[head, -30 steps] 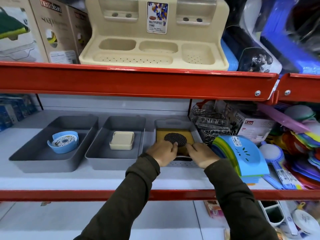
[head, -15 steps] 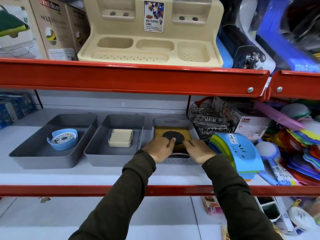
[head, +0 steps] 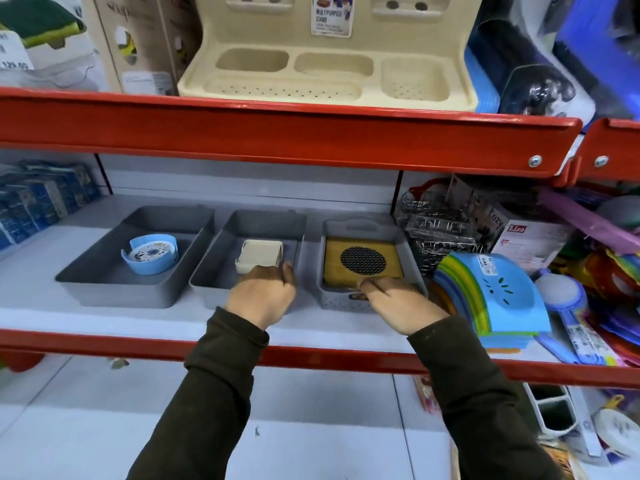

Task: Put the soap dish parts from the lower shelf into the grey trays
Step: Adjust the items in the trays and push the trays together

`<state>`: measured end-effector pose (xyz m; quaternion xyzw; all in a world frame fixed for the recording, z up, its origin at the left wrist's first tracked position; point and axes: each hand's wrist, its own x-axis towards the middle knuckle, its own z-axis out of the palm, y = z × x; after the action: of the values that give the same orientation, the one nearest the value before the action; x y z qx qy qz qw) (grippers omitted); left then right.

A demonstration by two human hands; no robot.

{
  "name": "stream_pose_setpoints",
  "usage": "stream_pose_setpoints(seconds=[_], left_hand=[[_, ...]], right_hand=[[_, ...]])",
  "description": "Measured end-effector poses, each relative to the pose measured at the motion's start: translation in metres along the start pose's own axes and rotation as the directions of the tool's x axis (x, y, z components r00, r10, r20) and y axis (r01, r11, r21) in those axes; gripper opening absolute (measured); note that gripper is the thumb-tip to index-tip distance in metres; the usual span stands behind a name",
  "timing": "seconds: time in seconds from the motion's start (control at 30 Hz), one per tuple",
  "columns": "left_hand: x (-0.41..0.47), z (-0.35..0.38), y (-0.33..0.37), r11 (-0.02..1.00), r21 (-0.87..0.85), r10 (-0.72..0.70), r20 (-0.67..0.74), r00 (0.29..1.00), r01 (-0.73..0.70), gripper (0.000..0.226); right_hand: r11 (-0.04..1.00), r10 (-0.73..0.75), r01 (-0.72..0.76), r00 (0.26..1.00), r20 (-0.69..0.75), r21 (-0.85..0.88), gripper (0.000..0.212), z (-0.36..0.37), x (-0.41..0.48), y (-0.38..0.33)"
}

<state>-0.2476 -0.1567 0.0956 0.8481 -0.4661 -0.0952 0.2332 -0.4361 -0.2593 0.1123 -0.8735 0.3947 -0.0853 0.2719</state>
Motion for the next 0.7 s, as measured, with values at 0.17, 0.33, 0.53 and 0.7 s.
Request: stream_pose_setpoints(seconds=[0.17, 0.33, 0.53, 0.7], left_hand=[[-0.016, 0.001, 0.003, 0.997, 0.065, 0.032, 0.008, 0.999, -0.032, 0.042], [-0.042, -0.006, 0.006, 0.996, -0.019, 0.094, 0.156, 0.983, -0.093, 0.047], [-0.059, -0.013, 0.011, 0.991, -0.026, 0.133, 0.168, 0.977, -0.131, 0.055], [-0.055, -0.048, -0.036, 0.987, 0.021, 0.157, -0.009, 0.988, -0.157, 0.057]], right_hand=[[0.997, -0.051, 0.052, 0.998, -0.025, 0.055, 0.038, 0.017, -0.013, 0.007], [0.996, -0.075, 0.077, 0.997, -0.035, 0.052, 0.041, 0.024, -0.03, 0.012], [1.0, 0.02, -0.021, 0.996, -0.091, -0.01, 0.048, 0.031, -0.044, 0.004], [0.993, -0.087, 0.106, 0.956, -0.279, 0.051, 0.037, 0.044, -0.047, -0.039]])
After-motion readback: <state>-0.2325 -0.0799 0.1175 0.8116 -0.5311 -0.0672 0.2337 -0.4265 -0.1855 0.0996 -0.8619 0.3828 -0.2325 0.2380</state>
